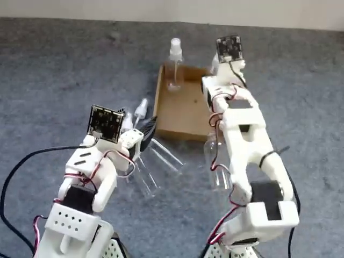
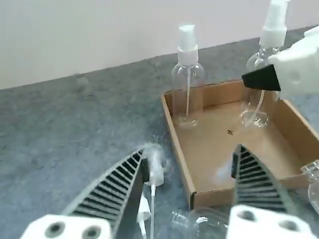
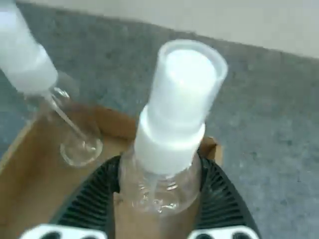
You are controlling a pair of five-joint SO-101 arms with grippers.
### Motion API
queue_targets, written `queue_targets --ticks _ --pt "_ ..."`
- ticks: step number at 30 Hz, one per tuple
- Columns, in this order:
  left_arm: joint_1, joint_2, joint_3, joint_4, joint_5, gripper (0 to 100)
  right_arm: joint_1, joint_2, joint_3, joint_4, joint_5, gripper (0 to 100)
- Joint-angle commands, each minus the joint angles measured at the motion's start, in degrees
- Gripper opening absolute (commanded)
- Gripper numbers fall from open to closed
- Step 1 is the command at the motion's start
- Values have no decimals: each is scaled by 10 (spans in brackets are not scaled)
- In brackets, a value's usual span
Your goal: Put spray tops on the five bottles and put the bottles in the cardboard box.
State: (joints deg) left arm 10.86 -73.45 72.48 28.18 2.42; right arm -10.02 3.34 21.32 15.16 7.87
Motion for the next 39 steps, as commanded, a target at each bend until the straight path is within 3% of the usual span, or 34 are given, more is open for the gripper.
queue_targets --ticks 1,24,28,39 --pt "-8 29 -8 -36 0 213 7 7 -11 -52 3 3" --pt "-7 36 -9 -40 -1 213 4 33 -36 -102 2 3" --pt "-7 36 -9 -40 -1 213 4 33 -36 -101 -40 3" --pt "-7 36 -9 -39 -1 213 -5 34 -55 -94 -45 3"
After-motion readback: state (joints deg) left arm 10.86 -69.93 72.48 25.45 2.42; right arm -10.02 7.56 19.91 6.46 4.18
